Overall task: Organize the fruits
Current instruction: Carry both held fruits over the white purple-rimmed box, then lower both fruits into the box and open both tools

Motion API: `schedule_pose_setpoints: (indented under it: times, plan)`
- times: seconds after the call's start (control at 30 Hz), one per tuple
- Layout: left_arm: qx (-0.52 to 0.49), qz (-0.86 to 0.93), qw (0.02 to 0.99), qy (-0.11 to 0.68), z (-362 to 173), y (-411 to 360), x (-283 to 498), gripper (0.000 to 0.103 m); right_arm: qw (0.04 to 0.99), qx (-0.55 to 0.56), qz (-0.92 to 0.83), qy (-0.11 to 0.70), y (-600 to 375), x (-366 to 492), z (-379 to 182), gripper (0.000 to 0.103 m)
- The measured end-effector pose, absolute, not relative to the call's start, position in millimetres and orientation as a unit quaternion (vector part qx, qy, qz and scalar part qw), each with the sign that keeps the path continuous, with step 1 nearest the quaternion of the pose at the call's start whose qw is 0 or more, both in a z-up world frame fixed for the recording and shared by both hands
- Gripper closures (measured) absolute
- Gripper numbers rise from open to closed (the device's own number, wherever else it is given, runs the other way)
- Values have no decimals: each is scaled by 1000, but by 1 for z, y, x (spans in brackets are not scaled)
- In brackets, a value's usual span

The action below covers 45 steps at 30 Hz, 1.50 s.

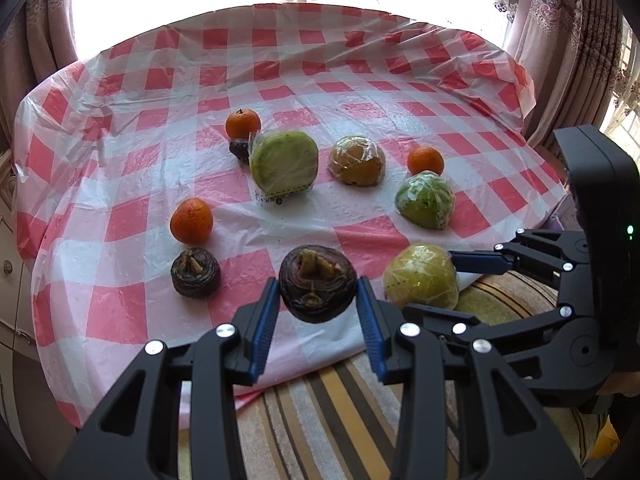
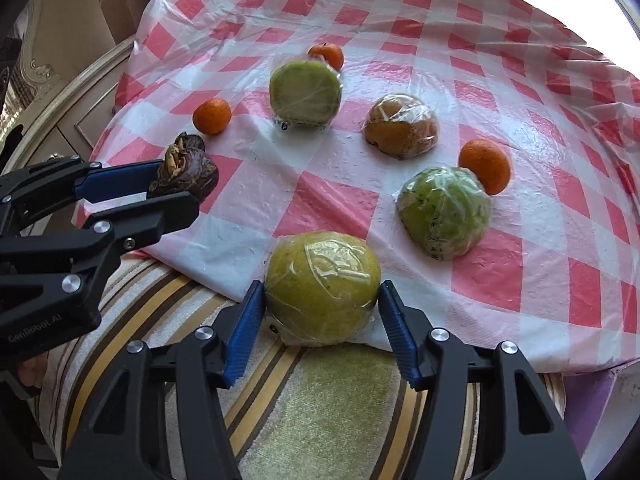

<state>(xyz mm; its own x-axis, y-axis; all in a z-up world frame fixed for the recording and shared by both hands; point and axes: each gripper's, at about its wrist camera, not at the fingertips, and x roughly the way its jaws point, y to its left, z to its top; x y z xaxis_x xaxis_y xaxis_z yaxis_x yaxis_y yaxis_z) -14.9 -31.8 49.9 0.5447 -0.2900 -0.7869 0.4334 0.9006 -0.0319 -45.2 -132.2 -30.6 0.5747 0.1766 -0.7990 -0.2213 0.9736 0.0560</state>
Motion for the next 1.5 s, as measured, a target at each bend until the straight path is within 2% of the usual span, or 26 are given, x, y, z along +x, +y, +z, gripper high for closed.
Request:
schedule_pose_setpoints:
  times: [0.37, 0.63, 0.83, 1.13, 1.3, 1.4, 1.5]
  plan:
    - [136, -286, 854, 413, 68, -110, -11, 64, 907, 61, 36, 416, -232, -88, -7, 45]
    - [194, -415, 791, 404, 75, -236, -29, 64, 905, 106, -104, 399, -362, -144, 7, 45]
    - [228, -475, 740, 417, 57, -334, -44, 64, 878, 134, -193, 417, -443, -173, -21, 45]
    - [283, -502, 666, 474, -2, -441, -71, 64, 825, 186, -254, 469, -522, -192, -89, 45]
    - [325, -478, 652, 491, -38, -480, -69, 64, 800, 203, -256, 503, -543, -189, -118, 45]
    - [383, -444, 663, 466, -52, -493, -73, 63, 788, 209, -256, 520, -551, -184, -126, 45]
    - [395, -437, 665, 459, -55, -498, -73, 63, 777, 215, -256, 534, -558, -181, -133, 45]
